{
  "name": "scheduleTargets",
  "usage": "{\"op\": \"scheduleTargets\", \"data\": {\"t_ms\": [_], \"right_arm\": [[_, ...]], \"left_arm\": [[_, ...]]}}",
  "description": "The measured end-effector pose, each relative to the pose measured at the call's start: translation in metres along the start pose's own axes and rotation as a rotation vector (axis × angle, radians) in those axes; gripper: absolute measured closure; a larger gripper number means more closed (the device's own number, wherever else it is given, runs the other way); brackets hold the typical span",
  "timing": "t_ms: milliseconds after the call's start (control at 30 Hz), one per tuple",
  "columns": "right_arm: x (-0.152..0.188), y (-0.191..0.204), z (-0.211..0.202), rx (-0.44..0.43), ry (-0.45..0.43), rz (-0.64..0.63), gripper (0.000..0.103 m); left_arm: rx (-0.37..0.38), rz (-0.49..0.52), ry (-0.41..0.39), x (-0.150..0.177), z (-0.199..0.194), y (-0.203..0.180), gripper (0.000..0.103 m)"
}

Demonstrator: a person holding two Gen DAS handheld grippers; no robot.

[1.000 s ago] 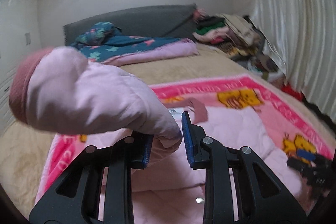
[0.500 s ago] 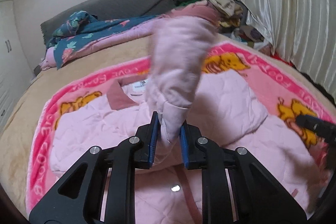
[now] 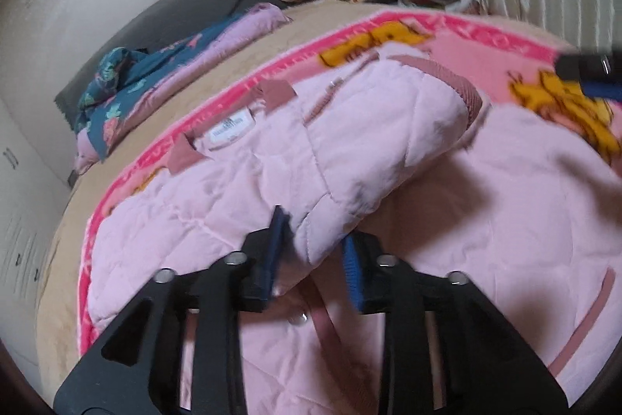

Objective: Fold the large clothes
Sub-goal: 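Fold the held sleeve across the jacket body with the left tool and release, then grasp the ribbed cuff edge with the right tool and straighten it on the jacket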

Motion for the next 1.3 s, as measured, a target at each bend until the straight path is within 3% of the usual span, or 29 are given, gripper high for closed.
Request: {"op": "scheduleTargets", "data": {"t_ms": [33, 67, 233, 433, 633, 733, 1000, 1100, 1167, 1233, 1267, 1300], "right_arm": [[-0.001, 0.001, 0.001, -0.004, 0.003, 0.002, 0.004], [-0.001, 0.002, 0.002, -0.006, 0.005, 0.003, 0.004], [-0.003, 0.01, 0.004, -0.015, 0.013, -0.002, 0.004], [-0.003, 0.038, 0.013, -0.077, 0.054, -0.034, 0.004], [0.004, 0.078, 0.037, -0.134, 0.12, -0.077, 0.004], [0.009, 0.095, 0.054, -0.165, 0.166, -0.078, 0.004], [0.017, 0.112, 0.095, -0.162, 0.24, -0.037, 0.004], [0.019, 0.109, 0.102, -0.14, 0.224, -0.02, 0.004], [0.02, 0.107, 0.104, -0.142, 0.201, -0.024, 0.013], [0.023, 0.106, 0.11, -0.209, 0.221, -0.012, 0.048], [0.023, 0.108, 0.11, -0.236, 0.224, -0.023, 0.073], [0.023, 0.111, 0.107, -0.257, 0.208, -0.048, 0.074]], "left_arm": [[0.044, -0.016, 0.0, 0.003, -0.002, 0.0, 0.053], [0.076, -0.026, -0.002, 0.005, -0.004, -0.001, 0.035], [0.142, -0.038, -0.019, 0.017, -0.019, 0.006, 0.03], [0.227, -0.224, -0.022, 0.016, -0.03, 0.064, 0.015], [0.167, -0.407, -0.013, 0.014, -0.022, 0.14, 0.01], [0.176, -0.482, -0.021, 0.017, -0.02, 0.169, 0.01], [0.159, -0.618, -0.034, 0.047, -0.012, 0.23, 0.01], [0.169, -0.668, -0.03, 0.056, -0.009, 0.249, 0.01], [0.152, -0.69, -0.024, 0.062, -0.007, 0.26, 0.01], [0.146, -0.725, -0.011, 0.068, -0.002, 0.269, 0.01], [0.147, -0.738, -0.006, 0.071, -0.001, 0.271, 0.01], [0.15, -0.755, -0.002, 0.073, 0.001, 0.274, 0.01]]}}
Point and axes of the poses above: each gripper's, at about its wrist camera, not at the fingertips, and z roughly the way its jaws point, y to its left, x to its underside, the point moved 4 cm from there along z, roughly the way its jaws point, and after that the axes turned 7 degrees about y, right-handed, at the moved point
